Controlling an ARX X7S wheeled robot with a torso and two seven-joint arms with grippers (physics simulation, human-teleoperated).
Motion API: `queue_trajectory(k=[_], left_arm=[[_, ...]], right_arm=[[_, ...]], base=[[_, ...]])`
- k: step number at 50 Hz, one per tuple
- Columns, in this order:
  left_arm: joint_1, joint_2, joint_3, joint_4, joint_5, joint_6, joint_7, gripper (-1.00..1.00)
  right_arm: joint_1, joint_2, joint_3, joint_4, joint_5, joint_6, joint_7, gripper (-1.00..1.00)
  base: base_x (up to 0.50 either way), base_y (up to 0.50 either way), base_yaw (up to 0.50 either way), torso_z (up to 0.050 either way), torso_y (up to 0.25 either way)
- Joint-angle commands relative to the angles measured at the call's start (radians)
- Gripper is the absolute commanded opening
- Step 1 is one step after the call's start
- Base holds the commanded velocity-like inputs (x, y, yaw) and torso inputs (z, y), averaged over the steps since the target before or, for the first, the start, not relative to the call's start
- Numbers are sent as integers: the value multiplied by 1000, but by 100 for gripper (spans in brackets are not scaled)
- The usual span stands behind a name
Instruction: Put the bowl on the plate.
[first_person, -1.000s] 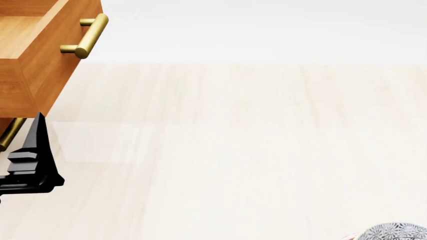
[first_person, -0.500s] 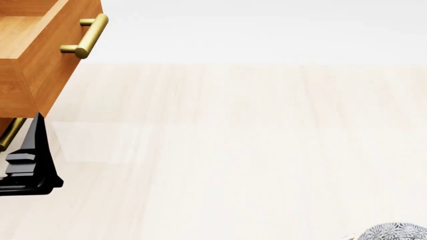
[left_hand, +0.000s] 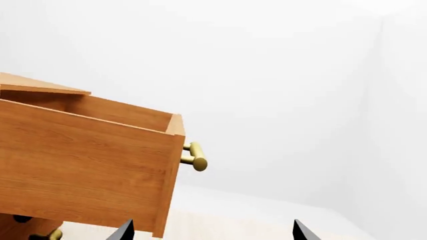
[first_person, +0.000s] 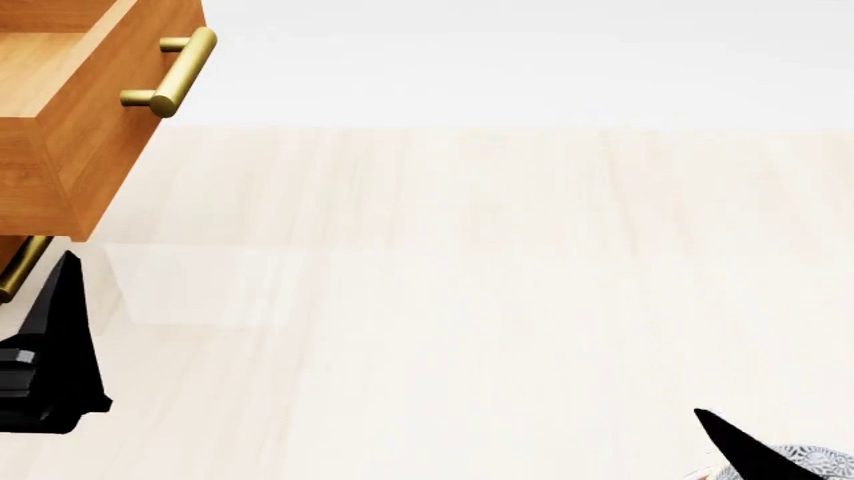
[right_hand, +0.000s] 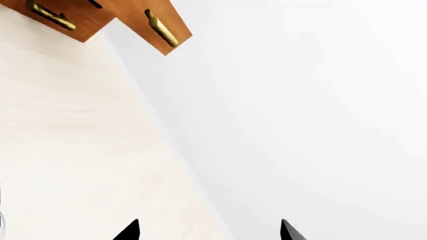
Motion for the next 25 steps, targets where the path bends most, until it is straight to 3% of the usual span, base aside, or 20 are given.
queue_trajectory(k=[1,6,10,16,19,25], left_arm=[[103,22,-48,-66,-40,144,137,100],[213,16,-73,-61,-162,233,320,100],[254,28,-94,-123,-212,256,371,100],[283,64,-75,-254,-139,343,467,100],[280,72,-61,-354,-116,369,517,100],[312,75,-30,-430,-86,425,620,100]], right_arm=[[16,-113,-135,83,366,36,405,100],[-46,-107,-184,118,694,85,459,100],[-79,-100,-214,219,844,126,472,100],[-108,-99,-244,434,961,59,421,100],[-115,-65,-228,475,1109,119,392,100],[-138,-61,-274,651,1124,74,251,100]], base=[[0,0,0,0,0],[0,0,0,0,0],[0,0,0,0,0],[0,0,0,0,0],[0,0,0,0,0],[0,0,0,0,0]])
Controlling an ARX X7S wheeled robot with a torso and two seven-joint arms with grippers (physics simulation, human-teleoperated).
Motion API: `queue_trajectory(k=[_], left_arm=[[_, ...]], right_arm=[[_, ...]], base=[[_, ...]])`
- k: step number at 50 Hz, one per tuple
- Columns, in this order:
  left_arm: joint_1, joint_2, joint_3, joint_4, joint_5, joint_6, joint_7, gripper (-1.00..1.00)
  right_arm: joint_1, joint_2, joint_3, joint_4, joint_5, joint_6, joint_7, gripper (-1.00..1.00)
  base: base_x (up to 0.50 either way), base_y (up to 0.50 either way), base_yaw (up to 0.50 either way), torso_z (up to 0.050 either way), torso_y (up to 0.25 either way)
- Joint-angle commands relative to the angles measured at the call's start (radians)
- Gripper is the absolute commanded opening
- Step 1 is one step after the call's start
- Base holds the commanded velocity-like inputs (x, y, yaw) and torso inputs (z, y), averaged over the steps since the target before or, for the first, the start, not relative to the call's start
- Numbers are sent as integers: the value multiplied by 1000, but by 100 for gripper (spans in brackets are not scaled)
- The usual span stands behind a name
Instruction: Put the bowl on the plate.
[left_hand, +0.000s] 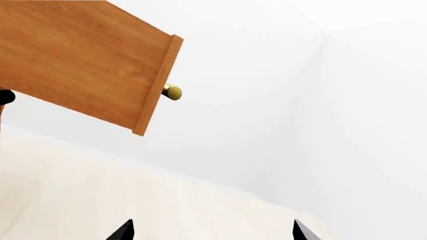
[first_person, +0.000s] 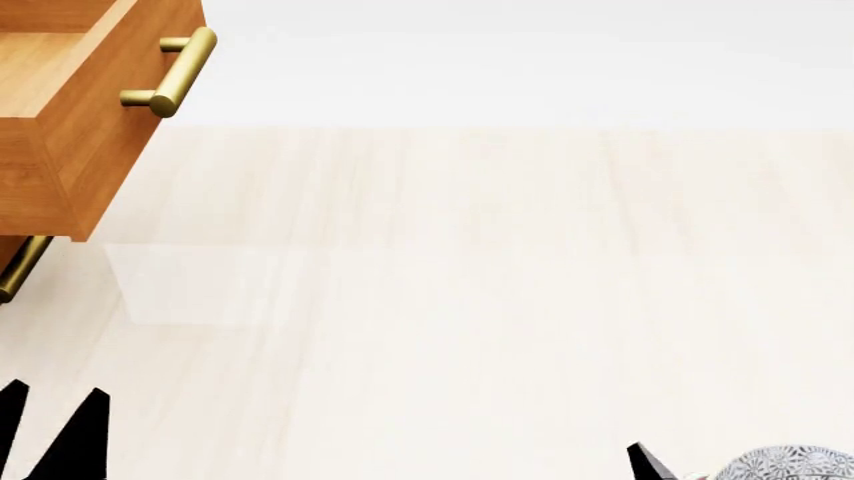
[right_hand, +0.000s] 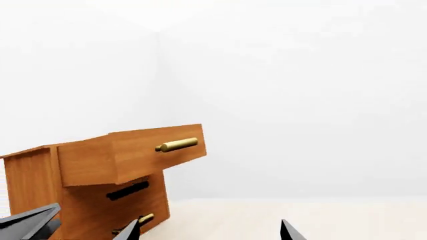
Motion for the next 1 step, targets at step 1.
queue_trajectory(k=[1], left_arm=[[64,29,28,-194,35,131,199,100]], right_arm=[[-43,13,-63,310,225,-27,-139,100]], base=[[0,0,0,0,0]])
